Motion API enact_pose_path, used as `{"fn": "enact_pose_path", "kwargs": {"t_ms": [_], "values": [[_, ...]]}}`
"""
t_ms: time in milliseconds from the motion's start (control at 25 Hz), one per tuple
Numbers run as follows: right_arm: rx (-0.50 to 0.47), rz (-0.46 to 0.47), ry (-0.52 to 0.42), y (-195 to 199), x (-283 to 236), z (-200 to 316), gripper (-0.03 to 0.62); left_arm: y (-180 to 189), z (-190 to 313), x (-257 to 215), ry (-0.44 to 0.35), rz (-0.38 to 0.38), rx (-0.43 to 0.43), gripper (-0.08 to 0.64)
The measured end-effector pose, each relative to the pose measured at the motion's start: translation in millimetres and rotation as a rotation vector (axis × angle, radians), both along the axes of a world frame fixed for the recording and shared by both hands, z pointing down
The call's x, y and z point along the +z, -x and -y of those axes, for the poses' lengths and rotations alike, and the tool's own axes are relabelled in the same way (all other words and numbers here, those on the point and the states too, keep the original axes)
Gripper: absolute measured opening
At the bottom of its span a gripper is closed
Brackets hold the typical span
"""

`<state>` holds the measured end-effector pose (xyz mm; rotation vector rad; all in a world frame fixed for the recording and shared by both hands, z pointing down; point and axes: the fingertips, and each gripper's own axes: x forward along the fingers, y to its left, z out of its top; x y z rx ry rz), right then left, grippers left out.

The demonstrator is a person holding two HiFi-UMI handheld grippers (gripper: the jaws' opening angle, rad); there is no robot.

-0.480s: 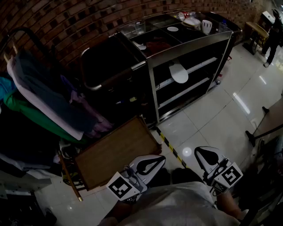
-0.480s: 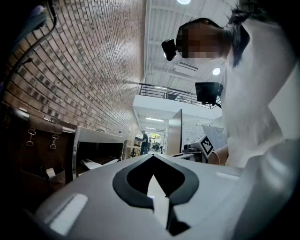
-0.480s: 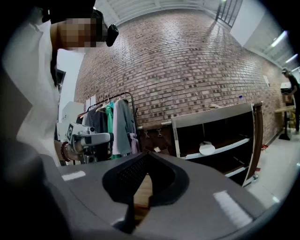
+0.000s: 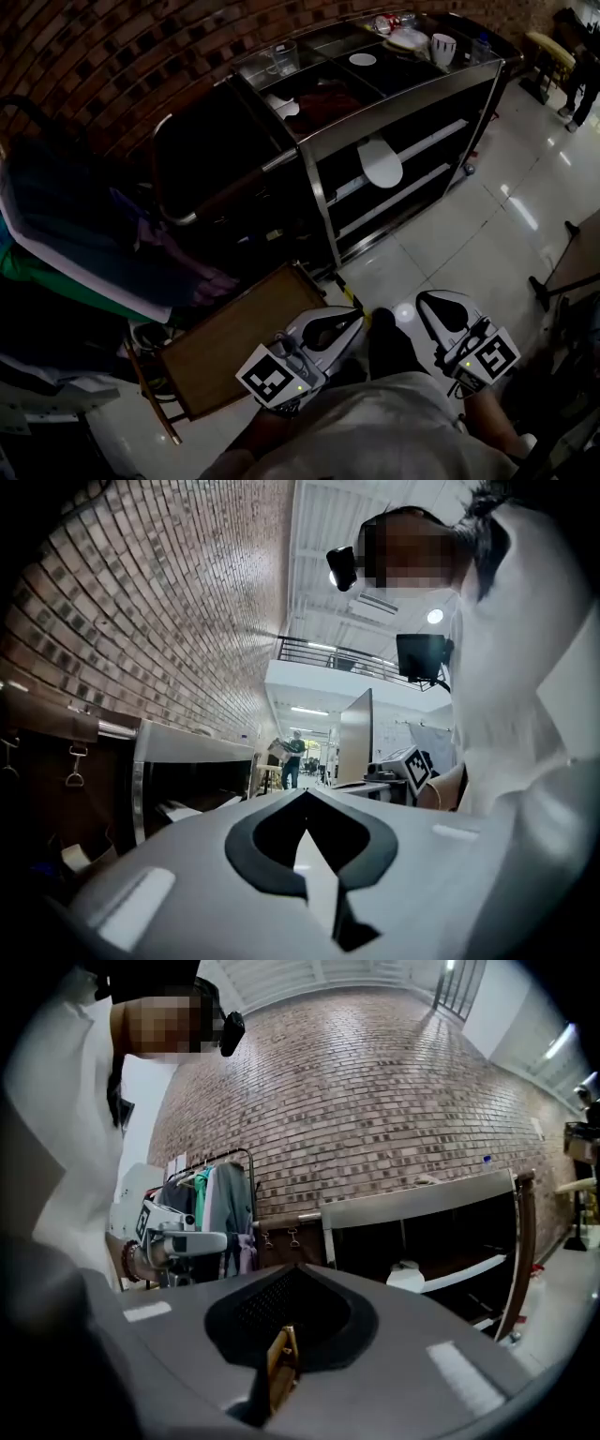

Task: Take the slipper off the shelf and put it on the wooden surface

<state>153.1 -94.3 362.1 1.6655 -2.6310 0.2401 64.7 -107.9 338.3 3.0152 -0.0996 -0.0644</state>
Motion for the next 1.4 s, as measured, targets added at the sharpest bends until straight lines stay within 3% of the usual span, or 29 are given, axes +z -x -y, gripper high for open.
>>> {"fn": "enact_pose_path", "kwargs": {"t_ms": [120,320,560,680,880,960,1200,1400], "values": [[0.0,-0.001,0.018,-21.9,3.4,26.3,0.005,-24.7,24.3,1.4,0.006,-0.012,-0.005,0.0],[-0.022,0.016,0.057,-50.9,11.2,73.5,0.005,-59.2,62.7,-3.5,0.037,-0.106,-0.016,0.0],[-0.076,-0.076,0.062,-86.6,33.2,127.8,0.004,-97.0,106.3,8.3,-0.055,-0.058,-0.085,0.0],[-0.091,-0.099,0.043,-107.0,47.6,151.2,0.002,-119.5,126.1,24.5,-0.068,-0.025,-0.088,0.0],[-0.086,-0.115,0.057,-144.8,76.0,191.4,0.011,-150.5,152.7,44.1,-0.065,-0.045,-0.096,0.049],[-0.091,-0.11,0.065,-154.4,86.2,206.3,0.042,-160.1,163.0,54.7,-0.066,-0.032,-0.105,0.055],[-0.102,-0.14,0.151,-185.0,136.5,249.0,0.092,-182.7,181.2,66.2,-0.067,-0.03,-0.121,0.061],[-0.1,-0.073,0.259,-197.9,186.6,282.3,0.132,-194.8,186.0,71.0,-0.06,-0.022,-0.12,0.061]]}}
